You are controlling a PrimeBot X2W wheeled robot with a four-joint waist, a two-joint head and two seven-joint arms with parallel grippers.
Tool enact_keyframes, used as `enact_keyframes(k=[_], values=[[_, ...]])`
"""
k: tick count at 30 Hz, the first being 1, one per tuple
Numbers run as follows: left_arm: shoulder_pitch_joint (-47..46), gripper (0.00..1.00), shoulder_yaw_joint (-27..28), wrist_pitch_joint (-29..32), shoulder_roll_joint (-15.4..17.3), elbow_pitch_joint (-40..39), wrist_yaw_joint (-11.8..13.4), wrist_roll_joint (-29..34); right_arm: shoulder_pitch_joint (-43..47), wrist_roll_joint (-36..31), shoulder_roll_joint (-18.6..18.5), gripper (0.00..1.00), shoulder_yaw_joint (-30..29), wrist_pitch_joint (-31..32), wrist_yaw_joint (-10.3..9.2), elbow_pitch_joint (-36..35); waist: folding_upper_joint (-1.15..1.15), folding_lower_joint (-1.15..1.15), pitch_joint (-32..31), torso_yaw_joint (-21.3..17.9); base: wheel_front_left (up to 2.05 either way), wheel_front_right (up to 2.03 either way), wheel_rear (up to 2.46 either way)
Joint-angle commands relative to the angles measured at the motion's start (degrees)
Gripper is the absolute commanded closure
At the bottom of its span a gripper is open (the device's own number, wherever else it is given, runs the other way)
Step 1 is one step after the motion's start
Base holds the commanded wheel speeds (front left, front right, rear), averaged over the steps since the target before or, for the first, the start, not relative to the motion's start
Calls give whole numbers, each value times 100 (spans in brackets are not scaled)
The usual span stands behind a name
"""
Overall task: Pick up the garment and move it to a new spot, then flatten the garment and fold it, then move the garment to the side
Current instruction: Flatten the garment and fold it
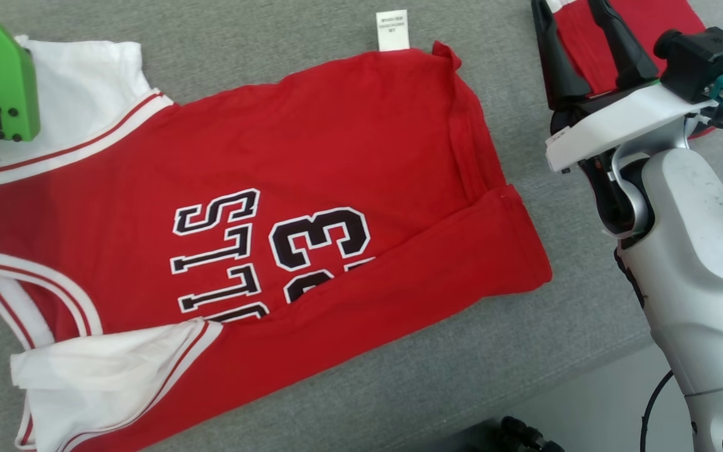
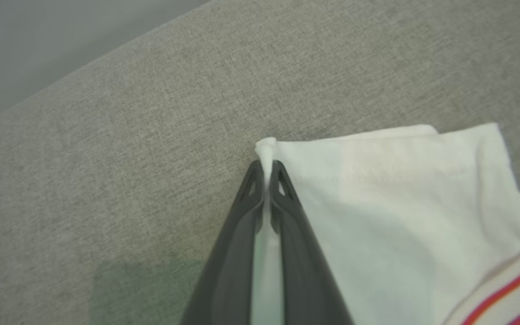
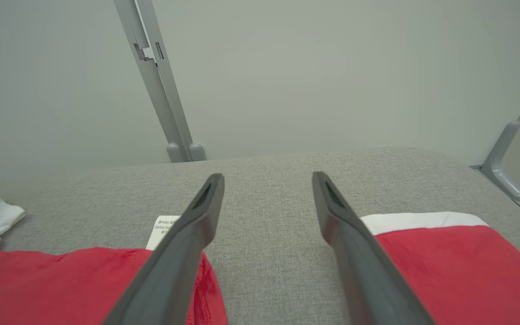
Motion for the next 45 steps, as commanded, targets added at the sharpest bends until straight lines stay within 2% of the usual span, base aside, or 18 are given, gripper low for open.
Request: enact_keyframes(k=[1, 6, 16, 23, 27, 36, 45], values=[[26, 100, 22, -151, -7, 16, 9, -73, -17, -18, -38, 0, -9, 38, -1, 29, 0, 0, -98, 174, 0, 0, 0], [249, 100, 14, -714, -326, -146, 9, -336, -130, 6, -301, 0, 95, 277, -1, 295, 0, 0, -392, 607, 0, 0, 0], [567, 100, -519, -1470, -370, -981, 9, -593, -512, 659, -1010, 0, 980, 1530, -1, 995, 0, 0, -909, 1543, 0, 0, 0], [730, 100, -936, -1696, -317, -1673, 9, -724, -846, 1194, -1482, 0, 1727, 2479, -2, 1518, 0, 0, -999, 1964, 0, 0, 0], [769, 100, -1133, -1761, -337, -1991, 9, -754, -1047, 1284, -1701, 0, 2140, 2860, -1, 1856, 0, 0, -977, 2117, 0, 0, 0], [736, 100, -1411, -1834, -392, -2320, 9, -831, -1203, 1675, -1872, 0, 2798, 3306, -1, 2301, 0, 0, -914, 2170, 0, 0, 0], [633, 100, -1465, -1874, -316, -2337, 9, -927, -1465, 1849, -1793, 0, 3057, 2941, -2, 2582, 0, 0, -792, 2098, 0, 0, 0]])
